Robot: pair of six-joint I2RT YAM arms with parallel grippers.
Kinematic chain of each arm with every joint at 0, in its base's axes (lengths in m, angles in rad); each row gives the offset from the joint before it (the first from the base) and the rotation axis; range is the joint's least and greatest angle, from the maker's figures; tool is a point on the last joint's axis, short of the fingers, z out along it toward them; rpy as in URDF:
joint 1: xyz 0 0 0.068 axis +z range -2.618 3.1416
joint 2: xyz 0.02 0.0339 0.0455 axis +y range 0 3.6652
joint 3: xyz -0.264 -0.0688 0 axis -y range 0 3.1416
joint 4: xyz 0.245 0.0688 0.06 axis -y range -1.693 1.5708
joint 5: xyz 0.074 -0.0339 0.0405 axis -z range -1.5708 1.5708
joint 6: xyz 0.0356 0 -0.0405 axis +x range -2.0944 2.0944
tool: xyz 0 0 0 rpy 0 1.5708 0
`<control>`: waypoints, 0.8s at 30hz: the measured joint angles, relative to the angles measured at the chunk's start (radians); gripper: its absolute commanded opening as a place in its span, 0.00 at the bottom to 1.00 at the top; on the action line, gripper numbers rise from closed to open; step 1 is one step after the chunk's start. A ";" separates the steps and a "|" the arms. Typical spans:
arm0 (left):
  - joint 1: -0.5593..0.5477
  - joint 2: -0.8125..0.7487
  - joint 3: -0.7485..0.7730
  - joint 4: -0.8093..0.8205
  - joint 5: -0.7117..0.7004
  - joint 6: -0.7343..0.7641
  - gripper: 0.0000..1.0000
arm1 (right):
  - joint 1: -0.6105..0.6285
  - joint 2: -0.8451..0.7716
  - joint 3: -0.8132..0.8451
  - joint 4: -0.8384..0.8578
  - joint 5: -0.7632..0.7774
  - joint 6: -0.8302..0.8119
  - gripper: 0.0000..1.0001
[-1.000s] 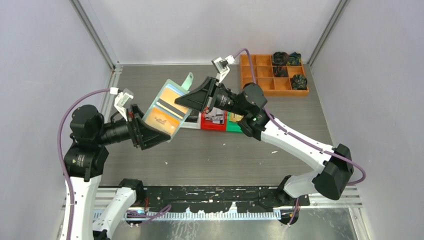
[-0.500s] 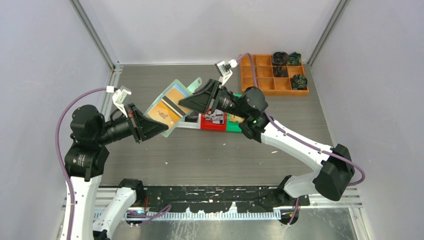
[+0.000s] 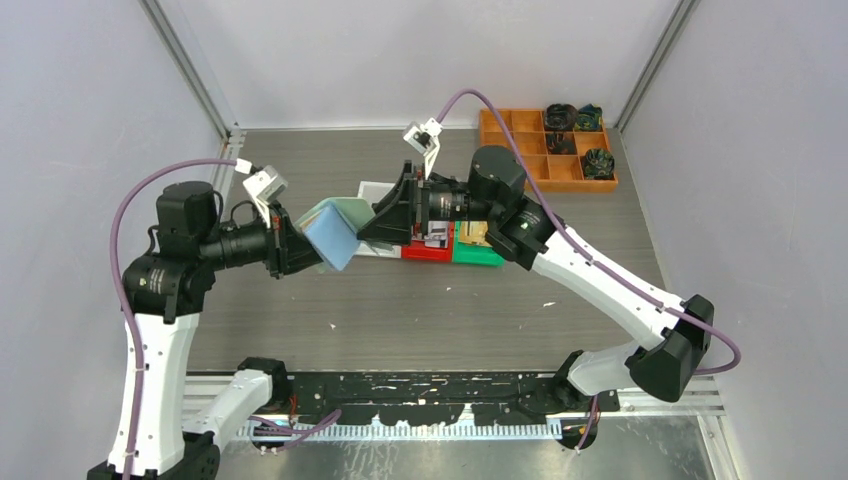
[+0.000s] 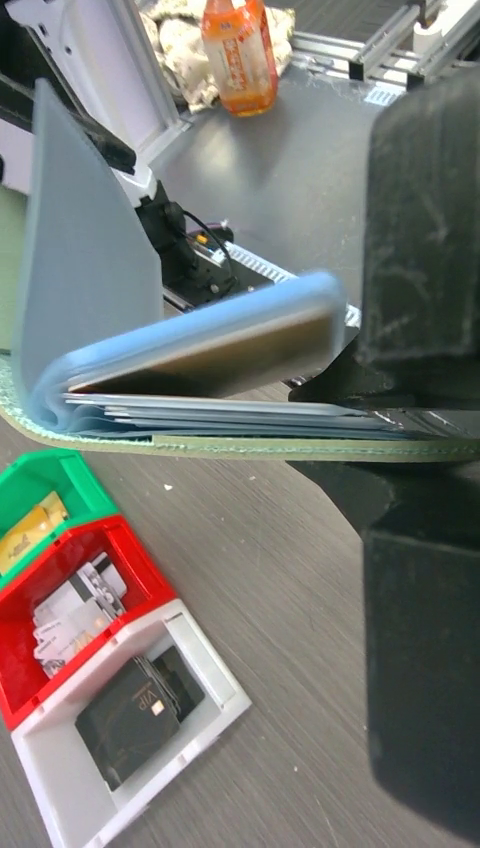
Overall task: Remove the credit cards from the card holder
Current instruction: Remove the credit card from the card holder.
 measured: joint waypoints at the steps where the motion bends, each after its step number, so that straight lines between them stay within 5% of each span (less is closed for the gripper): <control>1: 0.000 0.006 0.008 -0.018 -0.002 0.017 0.00 | 0.001 0.000 0.016 -0.050 0.011 -0.035 0.73; 6: 0.000 0.025 0.016 -0.073 -0.056 0.080 0.00 | 0.021 0.000 0.050 -0.177 0.074 -0.156 0.99; 10: -0.002 0.026 0.016 -0.092 -0.186 0.176 0.00 | 0.084 0.000 0.049 -0.187 0.166 -0.210 1.00; 17: -0.020 0.032 -0.014 -0.166 -0.529 0.660 0.00 | 0.117 0.055 -0.008 -0.062 0.359 -0.177 0.99; 24: -0.021 0.024 -0.016 -0.261 -0.623 0.879 0.00 | 0.100 0.137 -0.024 -0.040 0.400 -0.151 0.99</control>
